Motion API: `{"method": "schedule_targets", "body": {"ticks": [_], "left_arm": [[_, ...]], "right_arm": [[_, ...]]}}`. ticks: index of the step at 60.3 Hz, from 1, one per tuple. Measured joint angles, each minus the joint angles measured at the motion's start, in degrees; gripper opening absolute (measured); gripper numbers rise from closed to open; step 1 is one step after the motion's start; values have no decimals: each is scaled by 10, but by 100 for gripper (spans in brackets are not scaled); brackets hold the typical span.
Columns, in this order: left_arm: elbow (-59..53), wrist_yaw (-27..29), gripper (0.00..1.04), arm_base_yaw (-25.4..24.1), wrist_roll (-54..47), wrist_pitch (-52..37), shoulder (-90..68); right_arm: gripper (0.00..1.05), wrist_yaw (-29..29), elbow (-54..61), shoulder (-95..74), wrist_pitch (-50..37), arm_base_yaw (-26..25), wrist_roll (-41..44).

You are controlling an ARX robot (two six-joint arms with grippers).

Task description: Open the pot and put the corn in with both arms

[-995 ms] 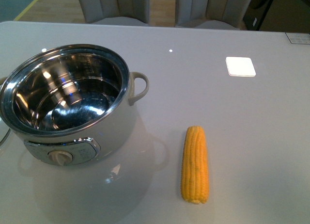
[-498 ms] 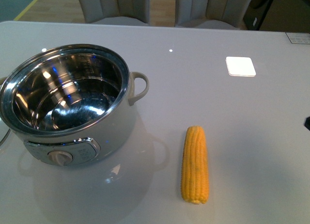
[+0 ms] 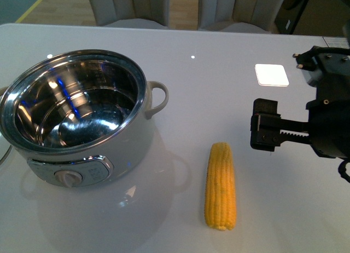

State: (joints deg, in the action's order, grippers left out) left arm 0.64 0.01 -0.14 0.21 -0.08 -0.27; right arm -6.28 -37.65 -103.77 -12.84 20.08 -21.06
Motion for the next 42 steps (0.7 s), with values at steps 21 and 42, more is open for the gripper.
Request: {"method": "schedule_targets", "body": {"ticks": [21,42], "left_arm": [[0,0,98,0,0,0,0],[0,0,98,0,0,0,0]], "right_arm": [[96,40,-58,-90,-11,28,29],[96,47,-83,-167,-11,43,37]]}}
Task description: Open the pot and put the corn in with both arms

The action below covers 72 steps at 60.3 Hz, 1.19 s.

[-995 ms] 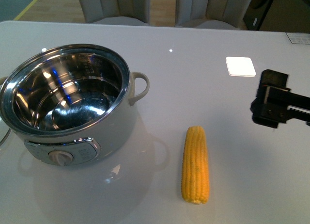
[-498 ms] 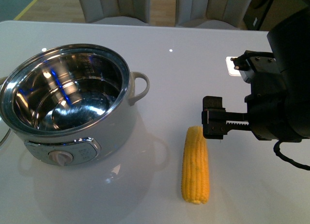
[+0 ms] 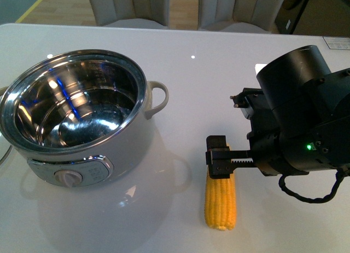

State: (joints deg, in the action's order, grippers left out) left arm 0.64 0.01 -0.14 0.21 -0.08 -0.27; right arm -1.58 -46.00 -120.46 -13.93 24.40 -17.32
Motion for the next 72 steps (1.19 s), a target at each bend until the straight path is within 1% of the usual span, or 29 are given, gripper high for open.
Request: {"method": "schedule_targets", "body": {"ticks": [18,37,39,44,48,51,53,58,64,72], "left_arm": [[0,0,98,0,0,0,0],[0,0,98,0,0,0,0],[0,0,98,0,0,0,0],[0,0,98,0,0,0,0],[0,0,98,0,0,0,0],[0,0,98,0,0,0,0],[0,0,98,0,0,0,0],[0,0,98,0,0,0,0],[0,0,98,0,0,0,0],[0,0,98,0,0,0,0]], "right_arm": [[96,21,-3,-32,2,21,0],[96,16,-10,-59,5,38,7],[93,14,-11,-61,5,40,7],[80,12,-13,-65,5,44,10],[71,11,-14,-67,5,45,12],[62,9,-14,-68,5,46,15],[59,8,-14,-69,5,46,16],[47,7,-15,-70,7,47,18],[37,7,-15,-70,8,47,17],[30,11,-15,-69,6,43,15]]}}
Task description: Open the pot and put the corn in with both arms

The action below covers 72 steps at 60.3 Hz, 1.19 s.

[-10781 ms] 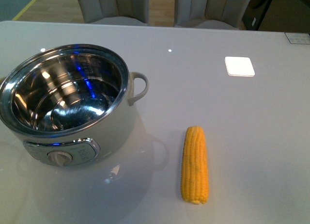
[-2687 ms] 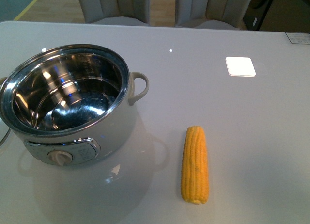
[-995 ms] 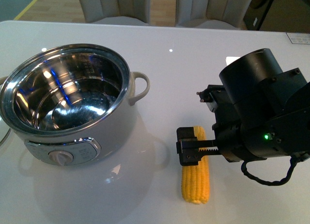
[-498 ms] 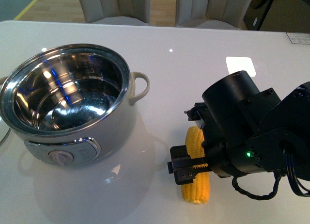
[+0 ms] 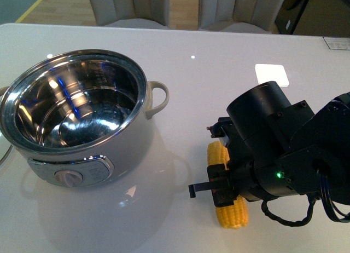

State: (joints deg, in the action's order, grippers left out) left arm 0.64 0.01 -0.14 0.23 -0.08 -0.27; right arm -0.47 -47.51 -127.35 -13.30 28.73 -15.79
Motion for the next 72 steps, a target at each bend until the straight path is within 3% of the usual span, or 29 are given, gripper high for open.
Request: {"method": "schedule_targets", "body": {"ticks": [9,34,58,72], "left_arm": [[0,0,98,0,0,0,0],[0,0,98,0,0,0,0],[0,0,98,0,0,0,0],[0,0,98,0,0,0,0]], "right_arm": [[23,12,8,9,-22,-17,-26],[23,34,14,119,-5,-38,-101],[21,39,-118,134,66,-28,-179],[20,47,-197,124,98,4,-216]]}}
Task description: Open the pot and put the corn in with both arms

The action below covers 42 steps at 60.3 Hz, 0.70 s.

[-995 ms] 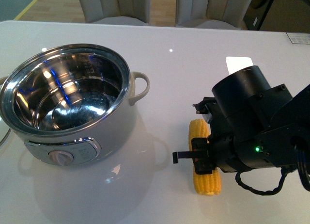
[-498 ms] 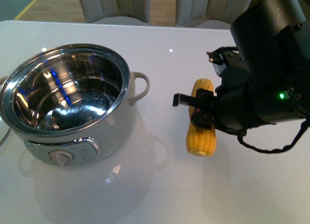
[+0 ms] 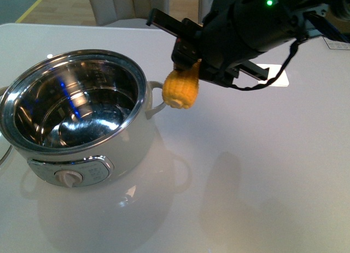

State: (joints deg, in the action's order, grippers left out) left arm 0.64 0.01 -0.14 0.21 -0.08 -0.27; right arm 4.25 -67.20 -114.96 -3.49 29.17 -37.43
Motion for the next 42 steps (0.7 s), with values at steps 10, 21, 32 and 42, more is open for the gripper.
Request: {"method": "schedule_targets", "body": {"ticks": [10,21,32,42], "left_arm": [[0,0,98,0,0,0,0],[0,0,98,0,0,0,0],[0,0,98,0,0,0,0],[0,0,98,0,0,0,0]], "right_arm": [[20,10,-30,-21,8,27,-21],[20,18,-61,-42,17,53,-38],[20,28,-87,-60,23,69,-54],[20,34,-109,-65,24,81,-68]]}}
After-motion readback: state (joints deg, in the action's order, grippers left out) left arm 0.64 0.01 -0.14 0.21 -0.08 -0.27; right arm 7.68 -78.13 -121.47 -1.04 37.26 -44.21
